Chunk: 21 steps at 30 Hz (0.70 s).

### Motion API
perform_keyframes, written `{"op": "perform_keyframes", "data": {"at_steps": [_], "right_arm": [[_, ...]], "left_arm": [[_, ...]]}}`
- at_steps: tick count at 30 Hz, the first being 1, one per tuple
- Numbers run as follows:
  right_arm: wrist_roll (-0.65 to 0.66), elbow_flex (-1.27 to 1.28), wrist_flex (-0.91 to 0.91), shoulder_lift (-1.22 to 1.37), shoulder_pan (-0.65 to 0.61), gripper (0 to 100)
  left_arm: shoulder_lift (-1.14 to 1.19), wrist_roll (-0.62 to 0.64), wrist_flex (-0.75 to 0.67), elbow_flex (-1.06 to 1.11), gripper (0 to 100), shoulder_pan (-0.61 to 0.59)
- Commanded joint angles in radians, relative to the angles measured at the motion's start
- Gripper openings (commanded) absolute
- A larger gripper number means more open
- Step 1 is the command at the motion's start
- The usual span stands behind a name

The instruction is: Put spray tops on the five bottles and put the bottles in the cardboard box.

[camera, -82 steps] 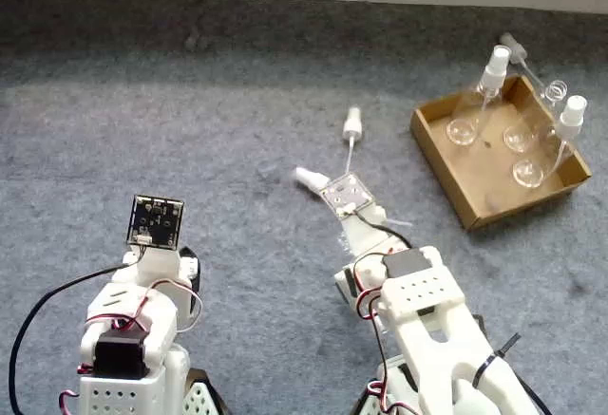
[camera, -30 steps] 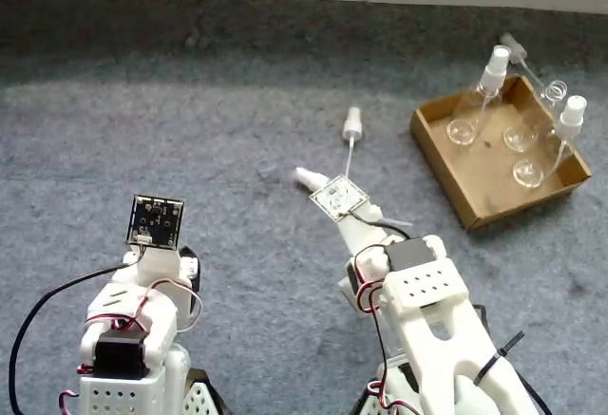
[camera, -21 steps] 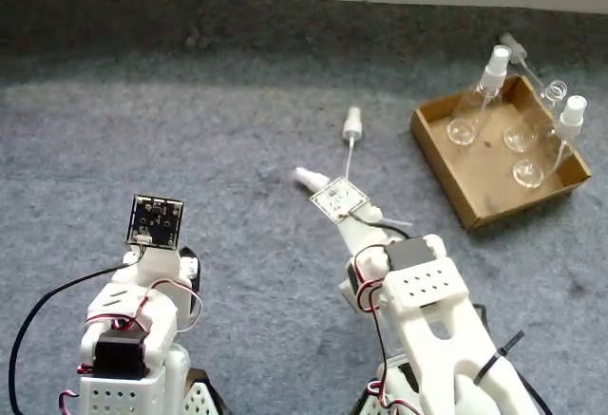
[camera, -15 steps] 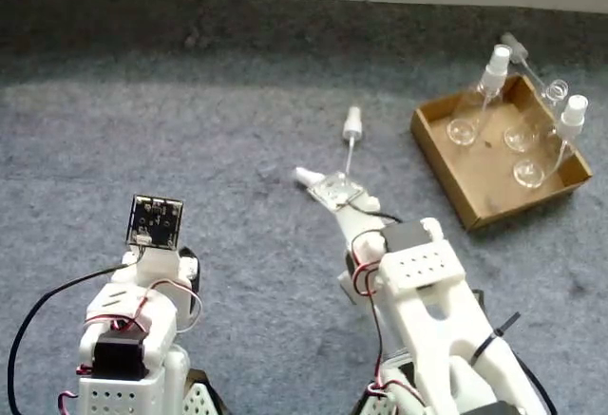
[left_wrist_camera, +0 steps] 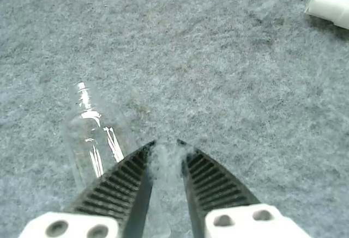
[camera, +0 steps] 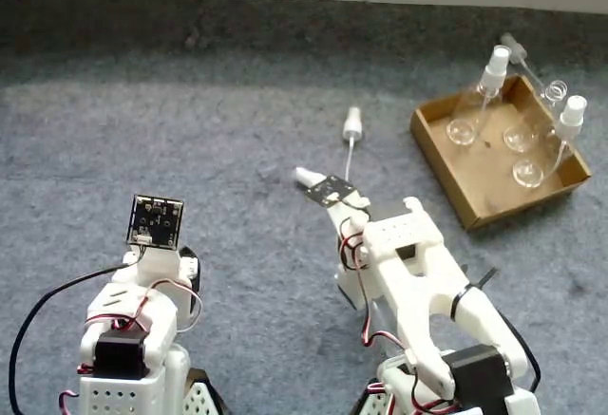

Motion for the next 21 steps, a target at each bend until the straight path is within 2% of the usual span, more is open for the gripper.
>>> {"op": "perform_keyframes", "data": {"at_steps": [1,10,16,21], "right_arm": [[0.003,-0.056,-0.013,-0.001,0.015,25.3],[0.003,-0.050,-0.127,0.001,0.015,25.3],[0.003,-0.048,-0.120,0.001,0.016,25.2],[0.005,-0.056,-0.018,0.001,0.015,25.2]], "left_arm": [[-0.004,-0.006,-0.012,-0.002,1,0.018],[-0.004,-0.006,-0.012,-0.002,1,0.018],[-0.004,-0.006,-0.018,0.015,1,0.018],[-0.004,-0.006,-0.044,0.030,1,0.018]]}}
